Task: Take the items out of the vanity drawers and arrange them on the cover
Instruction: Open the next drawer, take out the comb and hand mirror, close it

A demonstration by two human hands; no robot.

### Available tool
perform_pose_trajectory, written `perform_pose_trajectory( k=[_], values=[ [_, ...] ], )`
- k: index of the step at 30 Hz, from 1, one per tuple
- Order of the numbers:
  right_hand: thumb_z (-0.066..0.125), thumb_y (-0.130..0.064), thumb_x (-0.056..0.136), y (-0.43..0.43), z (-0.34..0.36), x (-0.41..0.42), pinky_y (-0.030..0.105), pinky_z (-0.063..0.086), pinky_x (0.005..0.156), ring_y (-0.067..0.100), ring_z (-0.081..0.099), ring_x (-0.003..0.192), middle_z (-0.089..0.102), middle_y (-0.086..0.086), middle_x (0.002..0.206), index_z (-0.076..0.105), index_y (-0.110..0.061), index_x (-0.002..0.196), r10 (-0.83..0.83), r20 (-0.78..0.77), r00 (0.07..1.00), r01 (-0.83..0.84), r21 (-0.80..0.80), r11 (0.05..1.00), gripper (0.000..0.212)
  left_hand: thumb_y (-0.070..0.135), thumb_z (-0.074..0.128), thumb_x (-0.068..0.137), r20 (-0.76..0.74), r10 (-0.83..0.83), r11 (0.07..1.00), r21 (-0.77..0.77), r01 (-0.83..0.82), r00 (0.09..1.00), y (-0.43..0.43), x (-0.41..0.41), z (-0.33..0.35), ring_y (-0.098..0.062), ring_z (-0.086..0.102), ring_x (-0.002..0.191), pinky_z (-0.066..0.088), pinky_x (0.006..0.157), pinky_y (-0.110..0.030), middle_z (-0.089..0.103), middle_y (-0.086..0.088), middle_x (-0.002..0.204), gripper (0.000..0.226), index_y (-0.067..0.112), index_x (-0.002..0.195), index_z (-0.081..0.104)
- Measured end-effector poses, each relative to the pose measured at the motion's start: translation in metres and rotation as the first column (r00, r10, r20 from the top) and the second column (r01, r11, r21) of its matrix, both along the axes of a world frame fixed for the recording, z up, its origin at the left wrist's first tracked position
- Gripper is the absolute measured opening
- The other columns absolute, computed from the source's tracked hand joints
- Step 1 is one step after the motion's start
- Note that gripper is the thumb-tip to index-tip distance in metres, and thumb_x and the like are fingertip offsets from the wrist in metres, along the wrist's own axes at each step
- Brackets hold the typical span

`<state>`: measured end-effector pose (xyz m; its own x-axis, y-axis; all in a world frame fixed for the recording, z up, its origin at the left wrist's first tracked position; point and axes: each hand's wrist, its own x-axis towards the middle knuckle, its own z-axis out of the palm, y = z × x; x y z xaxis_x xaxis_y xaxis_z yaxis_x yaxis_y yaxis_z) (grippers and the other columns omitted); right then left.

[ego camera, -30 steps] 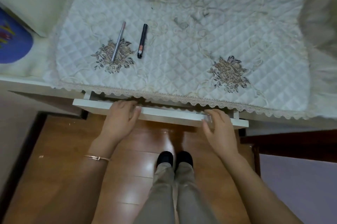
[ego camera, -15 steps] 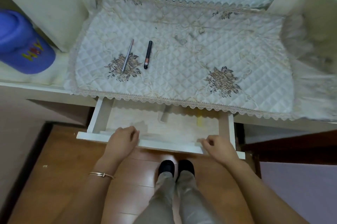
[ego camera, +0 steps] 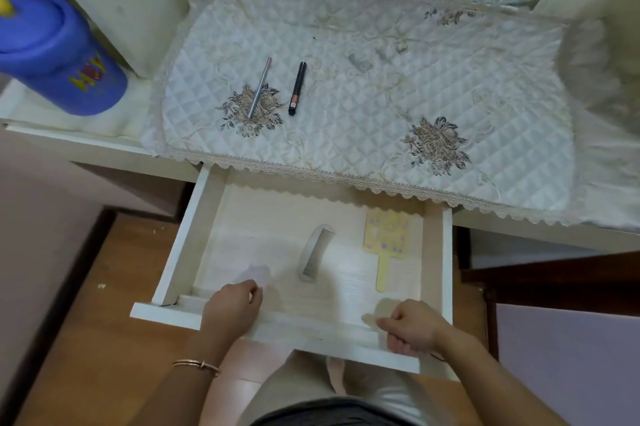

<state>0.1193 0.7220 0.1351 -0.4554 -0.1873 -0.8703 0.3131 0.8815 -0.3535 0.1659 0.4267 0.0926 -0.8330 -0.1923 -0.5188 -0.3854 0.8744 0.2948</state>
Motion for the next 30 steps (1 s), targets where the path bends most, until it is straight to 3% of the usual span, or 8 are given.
perform_pose_trajectory(
  k=[6, 11, 14, 19, 23, 26, 28, 30],
  values=[
    [0.05, -0.037, 0.089, -0.004, -0.01, 0.002, 0.014, 0.044, 0.053, 0.002, 0.055, 0.046, 0.06, -0.008, 0.054, 0.06, -0.023, 0.052, 0.088, 0.144, 0.986, -0.089, 0.0, 0.996, 0.041, 0.032, 0.038, 0.092, 0.137, -0.041, 0.999, 0.006, 0.04, 0.99, 0.023, 0.007, -0.009, -0.021, 0.062, 0.079, 0.04, 0.061, -0.027, 0.061, 0.0, 0.08, 0.023, 0.019, 0.088, 0.057],
    [0.057, -0.022, 0.085, -0.005, -0.036, -0.008, 0.022, 0.042, 0.074, 0.016, 0.059, 0.087, 0.062, -0.002, 0.086, 0.057, -0.02, 0.081, -0.291, -0.251, 0.923, 0.311, 0.045, 0.949, 0.004, 0.029, 0.048, 0.09, 0.076, 0.045, 0.988, 0.144, -0.055, 0.996, 0.058, -0.032, -0.02, -0.026, 0.057, 0.101, 0.047, 0.081, -0.033, 0.061, -0.009, 0.111, 0.027, 0.014, 0.112, 0.055],
    [0.059, -0.019, 0.081, -0.01, -0.057, -0.023, 0.03, 0.046, 0.087, 0.026, 0.059, 0.101, 0.065, 0.009, 0.109, 0.06, -0.01, 0.104, -0.501, -0.298, 0.813, 0.539, 0.058, 0.84, 0.024, 0.024, 0.058, 0.085, 0.007, 0.1, 0.982, 0.16, -0.1, 0.995, 0.075, -0.056, -0.032, -0.034, 0.049, 0.11, 0.042, 0.09, -0.042, 0.05, -0.017, 0.12, 0.042, 0.004, 0.121, 0.046],
    [0.066, -0.021, 0.081, -0.028, -0.078, -0.038, 0.029, 0.042, 0.08, 0.032, 0.056, 0.105, 0.061, 0.017, 0.111, 0.052, 0.0, 0.108, -0.56, -0.34, 0.756, 0.627, 0.131, 0.768, 0.037, 0.024, 0.067, 0.078, 0.005, 0.148, 0.984, 0.096, -0.148, 0.989, 0.092, -0.066, -0.047, -0.04, 0.045, 0.109, 0.04, 0.088, -0.044, 0.045, -0.021, 0.121, 0.055, -0.002, 0.119, 0.042],
    [0.06, -0.013, 0.083, -0.04, -0.086, -0.036, 0.033, 0.046, 0.083, 0.035, 0.057, 0.106, 0.061, 0.02, 0.112, 0.051, 0.001, 0.109, -0.533, -0.367, 0.762, 0.618, 0.165, 0.769, 0.031, 0.017, 0.068, 0.078, 0.009, 0.22, 0.962, 0.161, -0.219, 0.975, 0.091, -0.068, -0.05, -0.039, 0.045, 0.108, 0.04, 0.086, -0.042, 0.047, -0.021, 0.118, 0.048, -0.002, 0.115, 0.043],
    [0.064, -0.015, 0.081, -0.043, -0.083, -0.035, 0.032, 0.045, 0.088, 0.033, 0.056, 0.107, 0.062, 0.016, 0.111, 0.055, -0.003, 0.109, -0.66, -0.29, 0.693, 0.709, 0.107, 0.697, 0.032, 0.015, 0.066, 0.078, 0.039, 0.271, 0.939, 0.21, -0.273, 0.962, 0.086, -0.073, -0.048, -0.036, 0.051, 0.101, 0.04, 0.079, -0.035, 0.052, -0.019, 0.107, 0.035, -0.001, 0.105, 0.051],
    [0.067, -0.015, 0.077, -0.043, -0.082, -0.034, 0.033, 0.046, 0.085, 0.029, 0.06, 0.096, 0.065, 0.011, 0.095, 0.063, -0.013, 0.086, -0.748, -0.205, 0.631, 0.767, 0.019, 0.641, 0.01, 0.014, 0.063, 0.079, 0.039, 0.284, 0.925, 0.253, -0.284, 0.958, 0.083, -0.075, -0.039, -0.032, 0.055, 0.091, 0.037, 0.069, -0.029, 0.054, -0.011, 0.092, 0.021, 0.004, 0.096, 0.056],
    [0.069, -0.009, 0.076, -0.038, -0.077, -0.033, 0.033, 0.048, 0.076, 0.025, 0.058, 0.077, 0.062, 0.007, 0.078, 0.06, -0.019, 0.063, -0.828, -0.09, 0.553, 0.823, -0.096, 0.56, 0.019, 0.014, 0.061, 0.079, 0.007, 0.295, 0.908, 0.31, -0.283, 0.956, 0.078, -0.075, -0.028, -0.023, 0.057, 0.077, 0.038, 0.063, -0.025, 0.057, -0.003, 0.08, 0.006, 0.013, 0.084, 0.057]
  ],
)
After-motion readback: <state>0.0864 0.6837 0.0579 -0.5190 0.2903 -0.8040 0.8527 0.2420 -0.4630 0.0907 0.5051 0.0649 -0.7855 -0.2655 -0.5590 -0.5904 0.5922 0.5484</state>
